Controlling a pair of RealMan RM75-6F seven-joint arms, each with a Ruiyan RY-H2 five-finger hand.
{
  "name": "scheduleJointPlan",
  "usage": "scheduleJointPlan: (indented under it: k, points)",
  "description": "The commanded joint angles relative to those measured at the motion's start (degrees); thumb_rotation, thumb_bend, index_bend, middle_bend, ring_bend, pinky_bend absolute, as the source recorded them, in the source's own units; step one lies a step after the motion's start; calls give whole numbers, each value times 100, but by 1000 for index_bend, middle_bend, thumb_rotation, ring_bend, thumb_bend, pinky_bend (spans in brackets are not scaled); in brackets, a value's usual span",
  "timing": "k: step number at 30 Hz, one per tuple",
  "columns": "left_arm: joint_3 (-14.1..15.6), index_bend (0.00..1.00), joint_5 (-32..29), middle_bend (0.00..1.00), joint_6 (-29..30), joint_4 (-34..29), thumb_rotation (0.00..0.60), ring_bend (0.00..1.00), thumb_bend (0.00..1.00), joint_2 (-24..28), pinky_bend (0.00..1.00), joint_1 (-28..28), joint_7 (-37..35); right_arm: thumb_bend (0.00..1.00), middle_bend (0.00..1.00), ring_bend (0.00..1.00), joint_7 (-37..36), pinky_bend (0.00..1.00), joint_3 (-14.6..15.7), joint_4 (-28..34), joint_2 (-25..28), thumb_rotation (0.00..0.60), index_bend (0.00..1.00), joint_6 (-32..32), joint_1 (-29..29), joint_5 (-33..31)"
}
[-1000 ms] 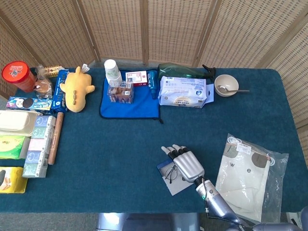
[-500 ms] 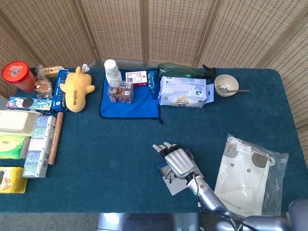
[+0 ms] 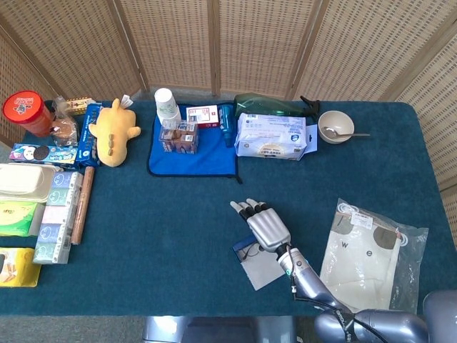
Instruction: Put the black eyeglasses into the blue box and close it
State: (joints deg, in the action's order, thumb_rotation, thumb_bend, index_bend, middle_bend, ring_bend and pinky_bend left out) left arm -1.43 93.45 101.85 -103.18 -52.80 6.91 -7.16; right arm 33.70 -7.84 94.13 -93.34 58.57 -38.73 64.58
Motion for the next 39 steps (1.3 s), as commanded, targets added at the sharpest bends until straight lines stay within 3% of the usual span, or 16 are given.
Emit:
scheduleJointPlan:
  k: [1,13,19,22,26,29,33,39]
  points:
    - [0,75,3,2,-1,-1,532,0,319,0,0,-1,3,14,156,122,-13,238,-4,6,21,600,45,23,-3,-3]
    - [-5,75,34,1,-18,0,532,0,318,-26,0,-25,6,26,157,122,79,238,118,381,273,600,52,190,62,54]
    - [-19,75,64,1,-60,18,530,0,317,-61,0,-73,-8,202,173,125,244,232,164,889,643,597,105,75,21,-106]
    - [-14,75,81,2,-96,32,530,0,318,-83,0,-98,-5,265,196,133,303,229,145,1105,832,521,118,-55,-57,-240]
    - [-19,75,94,2,-115,64,532,0,318,-118,0,-122,18,342,219,144,320,224,89,1285,1056,302,137,-442,-290,-586]
    - [-17,75,89,2,-127,81,533,0,317,-137,0,-130,15,361,224,148,351,222,64,1313,1111,213,154,-593,-445,-783]
    - [-14,75,91,1,-156,100,530,0,318,-162,0,-149,13,369,235,151,422,219,82,1272,1126,152,170,-723,-627,-1019]
    - [-6,75,104,1,-194,112,533,0,318,-186,0,-178,10,373,263,170,579,218,155,1263,1172,137,212,-720,-825,-1313]
